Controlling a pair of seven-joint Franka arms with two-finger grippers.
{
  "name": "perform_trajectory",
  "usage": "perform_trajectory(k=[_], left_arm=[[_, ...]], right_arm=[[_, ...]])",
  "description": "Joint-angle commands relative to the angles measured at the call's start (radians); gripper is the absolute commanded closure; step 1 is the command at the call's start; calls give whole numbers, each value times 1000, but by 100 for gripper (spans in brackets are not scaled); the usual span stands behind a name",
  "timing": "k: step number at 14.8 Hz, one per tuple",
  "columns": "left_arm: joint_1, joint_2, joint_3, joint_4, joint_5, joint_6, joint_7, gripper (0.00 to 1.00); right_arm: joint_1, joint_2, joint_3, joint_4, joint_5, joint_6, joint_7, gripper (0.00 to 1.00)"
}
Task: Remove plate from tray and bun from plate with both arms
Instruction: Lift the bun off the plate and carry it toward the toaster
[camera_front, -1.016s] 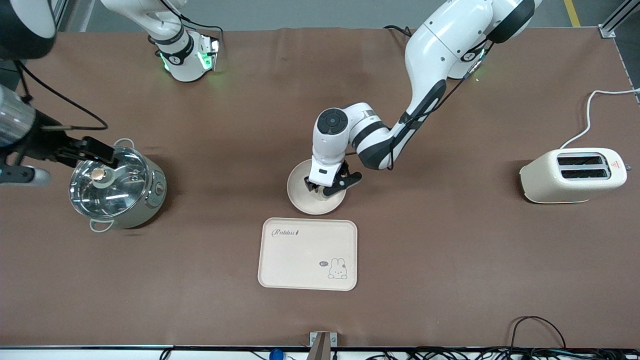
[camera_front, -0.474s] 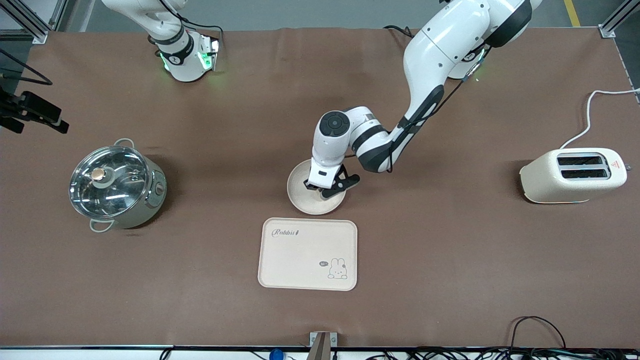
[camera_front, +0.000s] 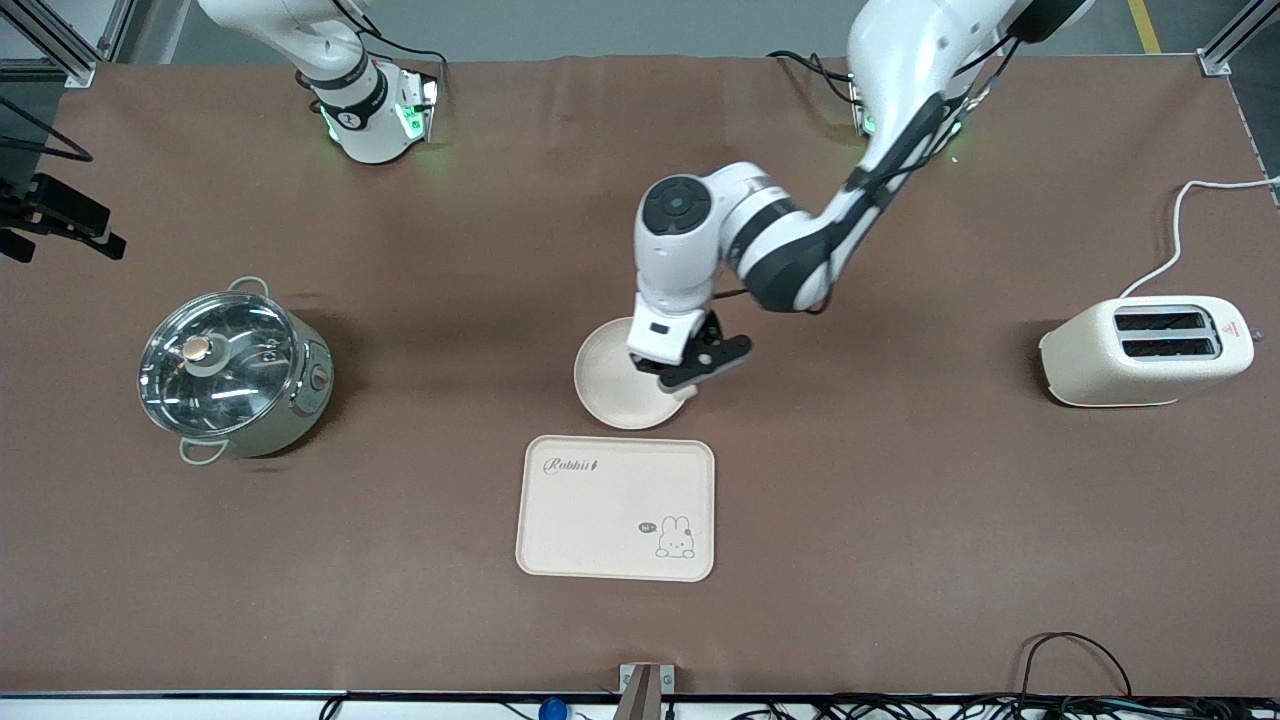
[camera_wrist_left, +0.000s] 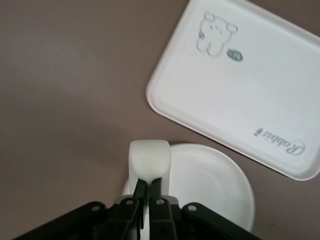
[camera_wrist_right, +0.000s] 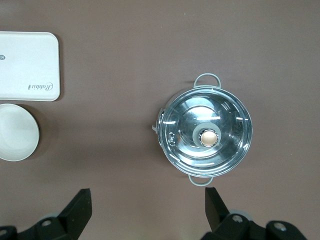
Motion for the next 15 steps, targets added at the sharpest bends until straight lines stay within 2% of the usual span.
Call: perform_trajectory(k=[1,3,4,6,8,10,12,13,14,15], left_arm=[[286,-73,-99,-124,-47,0,340,98],[484,-82,-185,-181,-46,5,514,98],[545,-76,-201,-196,-46,6,572,99],[589,-53,-198,-230,-31,26,607,99],[627,-18,-196,-281,41,106,610,94],[667,7,-196,-321,104,175,610,67],[675,21,-195,-333,109,221,614,19],[675,29,-195,-333,117,226,637,6],[678,29,-195,-332,123,227,654,0],[681,27,-196,-327,123,226,656,0]], right_arm=[[-6,-30,16,-32,-3,9,-3,0],[-33,-31,49,-32,-3,2,-3,0],[-44,-33,60,-32,-3,0,-3,0],[-87,-39,121,-34,-8,-6,-3,0],[-93,-48,134,-37,-11,-21,5,0],[-95,-56,134,-43,-11,-23,5,0],[-98,-56,135,-48,-13,-18,5,0],[-99,-57,135,-48,-13,-18,3,0],[-99,-60,135,-52,-14,-18,5,0],[-101,-62,135,-61,-14,-18,5,0]])
